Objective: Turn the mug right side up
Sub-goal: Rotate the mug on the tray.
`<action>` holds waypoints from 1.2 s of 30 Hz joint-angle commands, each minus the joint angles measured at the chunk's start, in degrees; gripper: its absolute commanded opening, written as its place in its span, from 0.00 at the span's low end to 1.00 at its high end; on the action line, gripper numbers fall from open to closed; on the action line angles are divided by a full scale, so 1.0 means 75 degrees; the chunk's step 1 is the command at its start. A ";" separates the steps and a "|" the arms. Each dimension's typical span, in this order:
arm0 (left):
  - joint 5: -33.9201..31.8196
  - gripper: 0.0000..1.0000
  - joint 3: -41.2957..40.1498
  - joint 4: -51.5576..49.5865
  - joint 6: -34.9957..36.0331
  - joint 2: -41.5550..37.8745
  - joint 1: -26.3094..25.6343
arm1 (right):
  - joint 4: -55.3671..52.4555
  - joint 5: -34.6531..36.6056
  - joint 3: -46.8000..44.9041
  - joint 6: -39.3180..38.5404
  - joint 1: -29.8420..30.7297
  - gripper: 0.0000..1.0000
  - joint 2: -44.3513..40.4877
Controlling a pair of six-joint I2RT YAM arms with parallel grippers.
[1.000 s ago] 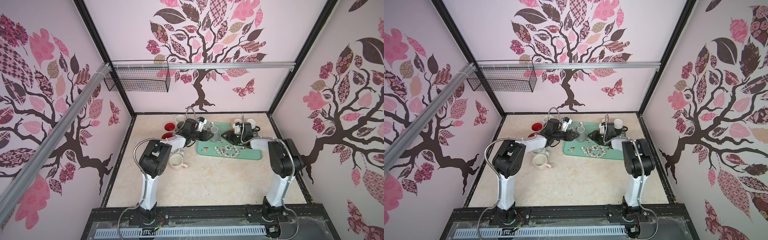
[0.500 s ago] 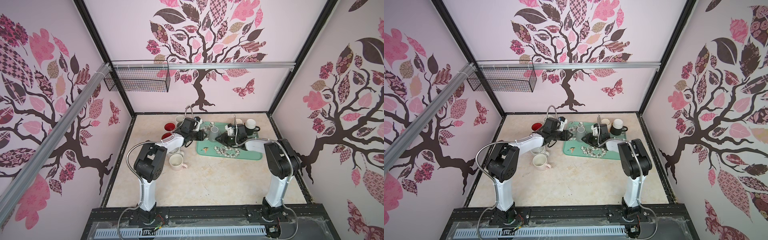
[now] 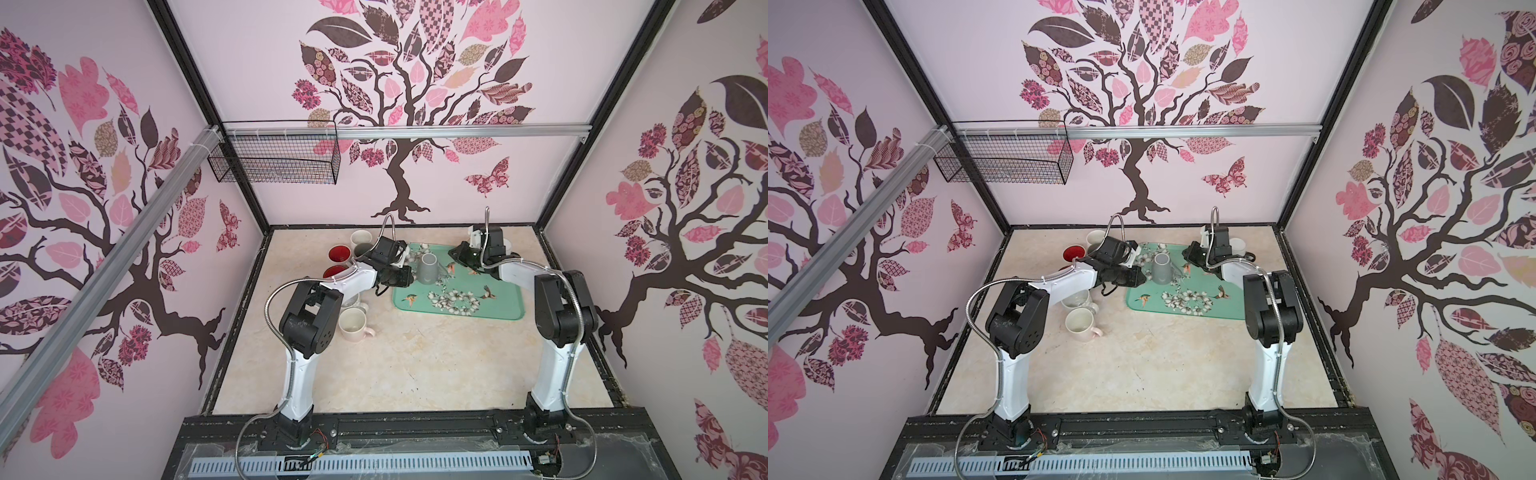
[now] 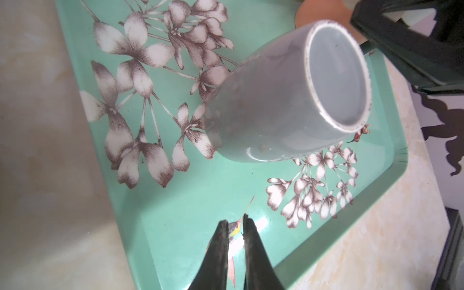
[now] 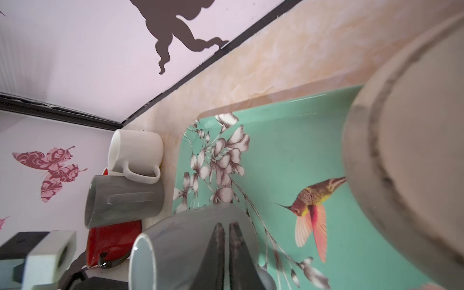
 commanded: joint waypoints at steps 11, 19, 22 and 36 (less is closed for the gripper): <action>0.0149 0.28 0.1648 -0.0825 0.0377 0.0924 0.0169 | -0.0059 0.0061 -0.1237 -0.0246 0.0961 0.10 -0.0509; -0.0863 0.35 0.1349 -0.1090 0.0720 0.0431 0.0170 | 0.0541 -0.0585 -0.1446 0.0159 0.1324 0.11 -0.0685; -0.1712 0.34 0.0934 -0.1106 0.0714 -0.0039 0.0080 | 0.0696 -0.0720 -0.1452 0.0220 0.1392 0.12 -0.0673; -0.3645 0.47 0.1588 -0.2280 -0.0444 -0.0116 -0.1262 | 0.0960 -0.0705 -0.2172 0.0477 0.1396 0.12 -0.1191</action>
